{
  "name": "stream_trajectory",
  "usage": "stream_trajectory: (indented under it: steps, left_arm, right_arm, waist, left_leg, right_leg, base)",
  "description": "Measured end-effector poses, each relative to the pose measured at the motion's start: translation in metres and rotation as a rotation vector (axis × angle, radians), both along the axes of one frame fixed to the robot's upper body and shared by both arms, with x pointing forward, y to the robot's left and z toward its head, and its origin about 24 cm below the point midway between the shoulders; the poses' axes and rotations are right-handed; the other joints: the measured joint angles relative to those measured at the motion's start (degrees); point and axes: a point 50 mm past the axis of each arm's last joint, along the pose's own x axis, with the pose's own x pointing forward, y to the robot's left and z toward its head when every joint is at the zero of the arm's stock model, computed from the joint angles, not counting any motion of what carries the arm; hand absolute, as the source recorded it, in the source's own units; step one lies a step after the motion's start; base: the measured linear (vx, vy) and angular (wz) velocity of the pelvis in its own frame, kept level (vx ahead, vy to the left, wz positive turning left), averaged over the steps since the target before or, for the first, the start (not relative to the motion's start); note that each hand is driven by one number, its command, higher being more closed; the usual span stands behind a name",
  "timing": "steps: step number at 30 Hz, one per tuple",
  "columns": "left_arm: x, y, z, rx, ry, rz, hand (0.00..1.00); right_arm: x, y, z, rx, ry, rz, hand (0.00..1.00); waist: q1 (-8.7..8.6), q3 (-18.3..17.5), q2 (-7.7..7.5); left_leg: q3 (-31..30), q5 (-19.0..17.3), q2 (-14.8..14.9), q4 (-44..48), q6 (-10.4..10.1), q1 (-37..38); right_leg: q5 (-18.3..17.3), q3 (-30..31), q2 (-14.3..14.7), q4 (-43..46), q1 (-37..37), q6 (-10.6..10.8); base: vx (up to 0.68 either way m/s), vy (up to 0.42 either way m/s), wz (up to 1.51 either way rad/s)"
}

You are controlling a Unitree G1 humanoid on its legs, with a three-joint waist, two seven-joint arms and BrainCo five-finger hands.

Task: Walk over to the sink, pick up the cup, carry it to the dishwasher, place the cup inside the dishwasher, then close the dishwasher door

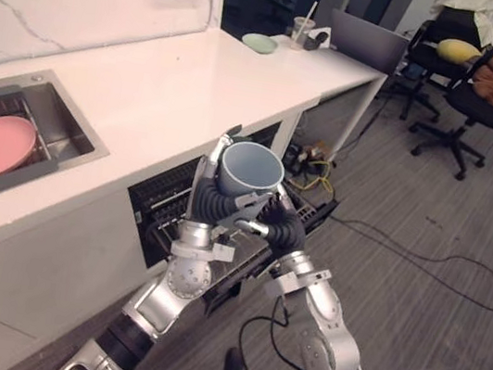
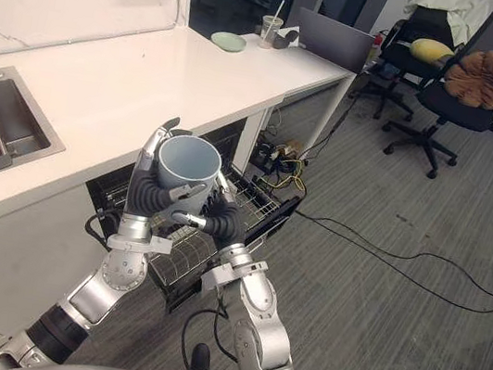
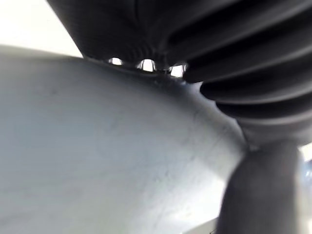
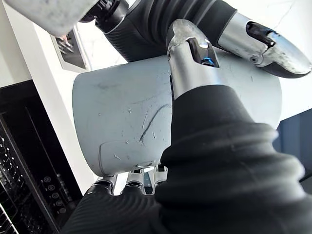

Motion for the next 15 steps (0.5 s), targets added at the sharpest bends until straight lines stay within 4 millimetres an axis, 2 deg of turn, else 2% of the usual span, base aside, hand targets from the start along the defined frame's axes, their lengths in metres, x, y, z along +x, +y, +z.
stream_trajectory:
  steps: [1,15]
  left_arm:
    - [0.0000,-0.0006,0.0005,-0.006,0.000,-0.001,1.00]
    - [0.0025,-0.0004,-0.0044,-0.034,0.041,-0.014,1.00]
  right_arm:
    - [0.0006,0.0005,0.0010,0.001,-0.004,0.001,1.00]
    - [0.0068,0.0045,0.0036,-0.005,0.022,-0.071,1.00]
  waist:
    - [0.19,-0.01,0.00]
    - [0.73,-1.07,-0.27]
  left_leg:
    - [-0.05,0.00,0.01,0.08,0.00,-0.07]
    - [-0.84,0.00,0.00,0.81,0.00,-0.77]
  right_leg:
    - [0.00,-0.04,-0.01,0.00,0.00,0.00]
    - [0.01,-0.61,-0.06,0.00,-0.05,-0.01]
  base:
    - [0.00,0.000,0.00]
    - [0.00,0.000,0.02]
